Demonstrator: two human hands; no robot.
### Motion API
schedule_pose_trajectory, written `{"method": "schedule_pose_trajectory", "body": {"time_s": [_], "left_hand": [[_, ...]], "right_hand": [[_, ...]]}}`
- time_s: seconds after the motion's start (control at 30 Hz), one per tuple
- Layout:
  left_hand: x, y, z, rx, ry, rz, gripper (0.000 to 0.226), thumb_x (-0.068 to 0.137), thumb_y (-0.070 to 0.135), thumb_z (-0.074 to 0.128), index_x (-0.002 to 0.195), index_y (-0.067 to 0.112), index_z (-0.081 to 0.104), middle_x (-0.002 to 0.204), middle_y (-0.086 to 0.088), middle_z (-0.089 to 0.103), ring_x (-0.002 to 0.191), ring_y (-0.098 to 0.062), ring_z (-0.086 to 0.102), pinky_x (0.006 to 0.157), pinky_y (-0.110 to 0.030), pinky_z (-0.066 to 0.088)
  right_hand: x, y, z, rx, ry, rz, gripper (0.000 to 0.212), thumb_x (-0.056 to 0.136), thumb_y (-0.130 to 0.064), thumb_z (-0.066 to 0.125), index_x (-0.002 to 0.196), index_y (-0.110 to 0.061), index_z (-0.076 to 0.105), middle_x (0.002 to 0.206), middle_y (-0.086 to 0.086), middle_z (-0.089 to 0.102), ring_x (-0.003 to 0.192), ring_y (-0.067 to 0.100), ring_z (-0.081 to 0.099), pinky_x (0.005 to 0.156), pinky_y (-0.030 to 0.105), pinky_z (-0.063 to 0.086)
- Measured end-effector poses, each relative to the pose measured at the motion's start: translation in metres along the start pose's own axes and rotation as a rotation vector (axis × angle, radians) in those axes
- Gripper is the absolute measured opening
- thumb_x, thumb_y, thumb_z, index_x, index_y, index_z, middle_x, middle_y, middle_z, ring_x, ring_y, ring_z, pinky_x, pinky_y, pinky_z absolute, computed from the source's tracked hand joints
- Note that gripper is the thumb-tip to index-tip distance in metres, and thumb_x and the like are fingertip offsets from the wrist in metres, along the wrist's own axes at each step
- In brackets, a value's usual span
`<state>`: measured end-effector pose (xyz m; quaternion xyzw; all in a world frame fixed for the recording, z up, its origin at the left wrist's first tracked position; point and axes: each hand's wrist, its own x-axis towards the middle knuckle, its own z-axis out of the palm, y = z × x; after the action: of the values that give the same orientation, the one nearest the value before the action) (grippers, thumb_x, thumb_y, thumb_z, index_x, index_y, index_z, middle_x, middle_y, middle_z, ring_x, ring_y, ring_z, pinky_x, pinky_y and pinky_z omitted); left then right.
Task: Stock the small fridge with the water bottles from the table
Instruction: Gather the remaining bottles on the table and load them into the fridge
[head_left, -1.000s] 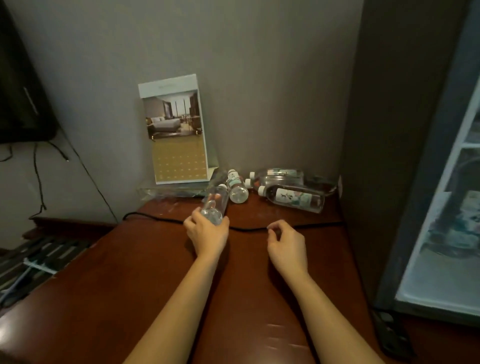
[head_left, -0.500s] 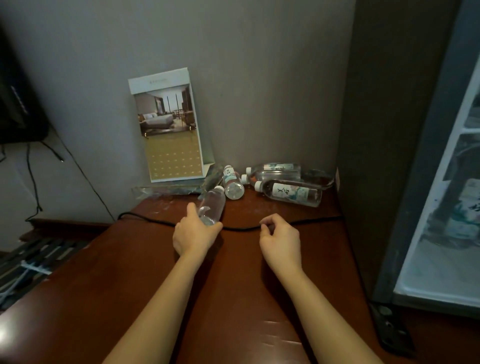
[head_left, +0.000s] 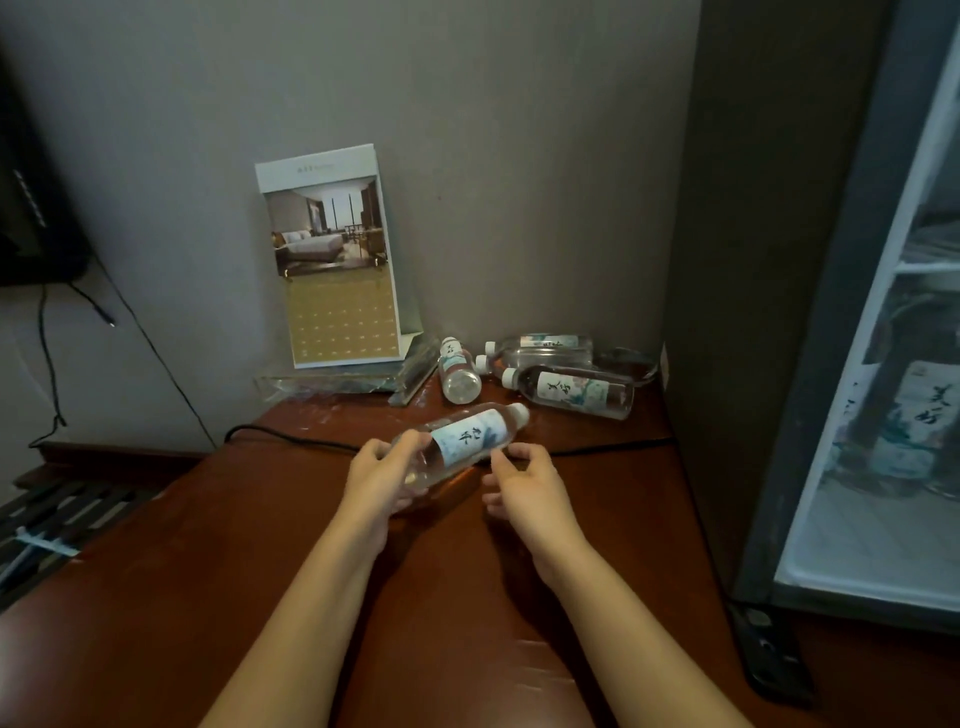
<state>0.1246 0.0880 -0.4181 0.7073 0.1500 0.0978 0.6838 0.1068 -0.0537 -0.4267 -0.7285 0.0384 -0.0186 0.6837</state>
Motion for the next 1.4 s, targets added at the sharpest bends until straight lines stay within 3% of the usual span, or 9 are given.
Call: {"method": "schedule_pose_trajectory", "body": {"time_s": [0.13, 0.23, 0.43, 0.6, 0.7, 1.03, 1.13, 1.23, 1.4], "left_hand": [[-0.015, 0.000, 0.019, -0.090, -0.300, -0.130, 0.032, 0.085, 0.037, 0.055, 0.106, 0.013, 0.058, 0.085, -0.006, 0.068, 0.066, -0.016, 0.061, 0.064, -0.025, 0.046], [-0.022, -0.001, 0.025, -0.059, -0.486, -0.090, 0.034, 0.089, 0.036, 0.048, 0.114, 0.015, 0.056, 0.098, -0.011, 0.068, 0.075, -0.017, 0.062, 0.073, -0.028, 0.049], [-0.031, 0.003, 0.024, 0.057, -0.436, 0.225, 0.012, 0.089, 0.027, 0.058, 0.094, 0.017, 0.061, 0.104, -0.005, 0.069, 0.096, -0.019, 0.067, 0.090, -0.035, 0.053], [-0.036, 0.003, 0.027, 0.008, -0.455, 0.383, 0.034, 0.088, 0.014, 0.059, 0.117, 0.033, 0.055, 0.098, 0.012, 0.069, 0.089, 0.000, 0.067, 0.069, -0.015, 0.053], [-0.033, 0.002, 0.022, -0.054, -0.451, 0.399, 0.046, 0.086, 0.014, 0.061, 0.127, 0.030, 0.051, 0.109, 0.006, 0.069, 0.100, -0.005, 0.065, 0.076, -0.020, 0.054], [-0.033, 0.002, 0.017, -0.141, -0.505, 0.376, 0.050, 0.065, 0.020, 0.073, 0.113, 0.028, 0.061, 0.108, -0.005, 0.070, 0.105, -0.026, 0.064, 0.088, -0.043, 0.053], [-0.032, 0.002, 0.017, -0.077, -0.503, 0.398, 0.036, 0.073, 0.009, 0.071, 0.105, 0.024, 0.065, 0.099, -0.002, 0.072, 0.097, -0.022, 0.067, 0.081, -0.036, 0.054], [-0.035, 0.005, 0.014, 0.004, -0.544, 0.401, 0.034, 0.078, -0.001, 0.067, 0.103, 0.021, 0.065, 0.095, 0.002, 0.073, 0.092, -0.013, 0.068, 0.074, -0.025, 0.054], [-0.052, 0.006, 0.010, 0.049, -0.590, 0.397, 0.036, 0.078, -0.007, 0.065, 0.103, 0.019, 0.065, 0.094, 0.002, 0.073, 0.088, -0.011, 0.068, 0.073, -0.021, 0.053]], "right_hand": [[-0.003, -0.004, -0.005, 0.407, -0.042, 0.088, 0.048, 0.095, -0.028, 0.051, 0.136, -0.019, 0.028, 0.115, 0.009, 0.062, 0.092, 0.020, 0.065, 0.069, 0.029, 0.052], [-0.003, -0.005, -0.014, 0.649, -0.018, 0.043, 0.058, 0.095, -0.016, 0.050, 0.144, -0.027, 0.022, 0.120, 0.014, 0.061, 0.100, 0.026, 0.065, 0.086, 0.041, 0.054], [-0.005, -0.008, -0.028, 0.721, -0.096, -0.038, 0.058, 0.095, -0.009, 0.047, 0.143, -0.032, 0.026, 0.120, 0.013, 0.059, 0.105, 0.030, 0.063, 0.087, 0.046, 0.053], [-0.005, -0.004, -0.034, 0.597, -0.218, -0.137, 0.065, 0.090, 0.004, 0.049, 0.137, -0.038, 0.034, 0.121, 0.007, 0.062, 0.108, 0.024, 0.062, 0.083, 0.042, 0.055], [-0.007, -0.002, -0.031, 0.483, -0.278, -0.186, 0.063, 0.087, 0.009, 0.050, 0.120, -0.046, 0.047, 0.122, 0.000, 0.060, 0.113, 0.020, 0.059, 0.092, 0.044, 0.052], [-0.008, -0.004, -0.041, 0.277, -0.440, -0.223, 0.082, 0.078, 0.013, 0.058, 0.134, -0.044, 0.038, 0.130, 0.001, 0.054, 0.119, 0.020, 0.055, 0.098, 0.045, 0.048], [-0.011, -0.008, -0.041, 0.081, -0.493, -0.244, 0.100, 0.071, 0.017, 0.064, 0.143, -0.039, 0.021, 0.126, -0.005, 0.054, 0.110, 0.011, 0.059, 0.086, 0.029, 0.054], [-0.020, -0.010, -0.042, -0.053, -0.435, -0.255, 0.094, 0.069, 0.012, 0.070, 0.138, -0.034, 0.027, 0.116, -0.010, 0.056, 0.102, 0.006, 0.060, 0.071, 0.016, 0.053], [-0.035, -0.001, -0.046, -0.052, -0.359, -0.266, 0.076, 0.068, 0.013, 0.071, 0.127, -0.025, 0.041, 0.112, -0.004, 0.061, 0.104, 0.010, 0.061, 0.075, 0.019, 0.055]]}}
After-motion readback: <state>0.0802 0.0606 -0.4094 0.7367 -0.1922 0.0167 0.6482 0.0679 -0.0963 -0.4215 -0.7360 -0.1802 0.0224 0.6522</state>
